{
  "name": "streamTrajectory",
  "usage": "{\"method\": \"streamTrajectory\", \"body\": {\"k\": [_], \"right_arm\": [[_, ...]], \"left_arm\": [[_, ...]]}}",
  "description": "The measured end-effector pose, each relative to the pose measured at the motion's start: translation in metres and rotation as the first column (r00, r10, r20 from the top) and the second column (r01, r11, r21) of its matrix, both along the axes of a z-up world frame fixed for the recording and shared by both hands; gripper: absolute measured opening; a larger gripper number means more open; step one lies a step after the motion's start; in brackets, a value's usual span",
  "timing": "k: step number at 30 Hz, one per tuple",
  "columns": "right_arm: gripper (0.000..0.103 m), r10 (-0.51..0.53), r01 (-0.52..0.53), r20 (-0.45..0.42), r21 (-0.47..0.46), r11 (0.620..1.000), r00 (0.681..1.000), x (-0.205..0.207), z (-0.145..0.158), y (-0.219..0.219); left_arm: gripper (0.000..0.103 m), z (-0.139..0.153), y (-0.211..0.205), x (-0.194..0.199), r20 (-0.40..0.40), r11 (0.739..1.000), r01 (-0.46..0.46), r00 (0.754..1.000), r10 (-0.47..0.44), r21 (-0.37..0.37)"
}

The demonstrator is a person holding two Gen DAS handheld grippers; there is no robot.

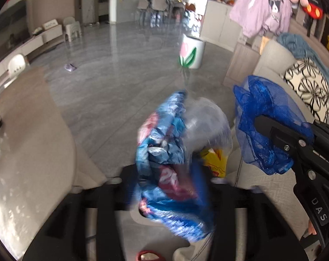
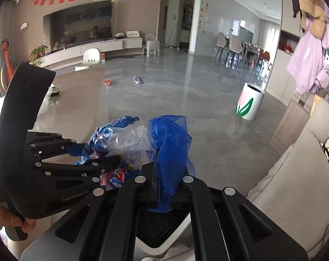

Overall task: Collect trash
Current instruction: 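Carry both items to the white bin and open both tools to drop them, then return both tools to the table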

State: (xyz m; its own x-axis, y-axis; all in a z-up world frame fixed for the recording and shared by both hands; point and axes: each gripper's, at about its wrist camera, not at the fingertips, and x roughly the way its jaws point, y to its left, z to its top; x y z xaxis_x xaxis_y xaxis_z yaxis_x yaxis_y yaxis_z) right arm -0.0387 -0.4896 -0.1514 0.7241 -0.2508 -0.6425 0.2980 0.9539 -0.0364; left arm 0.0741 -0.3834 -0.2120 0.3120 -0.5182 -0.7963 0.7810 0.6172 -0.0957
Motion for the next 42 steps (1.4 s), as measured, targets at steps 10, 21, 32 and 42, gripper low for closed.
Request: {"method": "streamTrajectory", "body": {"k": [10,21,32,42], "right_arm": [[0.005,-0.010,0.011,-0.036,0.024,1.000,0.999,0.001,-0.013,-0.008],[0.006,0.057,-0.050,-0.082,0.090,0.995,0.995,0.029,-0.054,-0.001],[0.098,0.075,-0.059,-0.177,0.092,0.994,0.981,0.047,-0.084,0.006],[0.098,0.117,-0.115,-0.095,0.032,0.993,0.989,0.058,-0.035,0.023]], "left_arm": [[0.098,-0.015,-0.010,0.004,0.032,0.994,-0.023,0.999,0.019,0.109],[0.098,0.002,0.036,0.022,0.067,0.984,-0.160,0.986,0.155,0.077],[0.098,0.007,0.060,0.031,0.073,0.976,-0.210,0.976,0.205,0.063],[0.098,0.027,0.110,0.044,0.079,0.954,-0.298,0.952,0.296,0.011]]}}
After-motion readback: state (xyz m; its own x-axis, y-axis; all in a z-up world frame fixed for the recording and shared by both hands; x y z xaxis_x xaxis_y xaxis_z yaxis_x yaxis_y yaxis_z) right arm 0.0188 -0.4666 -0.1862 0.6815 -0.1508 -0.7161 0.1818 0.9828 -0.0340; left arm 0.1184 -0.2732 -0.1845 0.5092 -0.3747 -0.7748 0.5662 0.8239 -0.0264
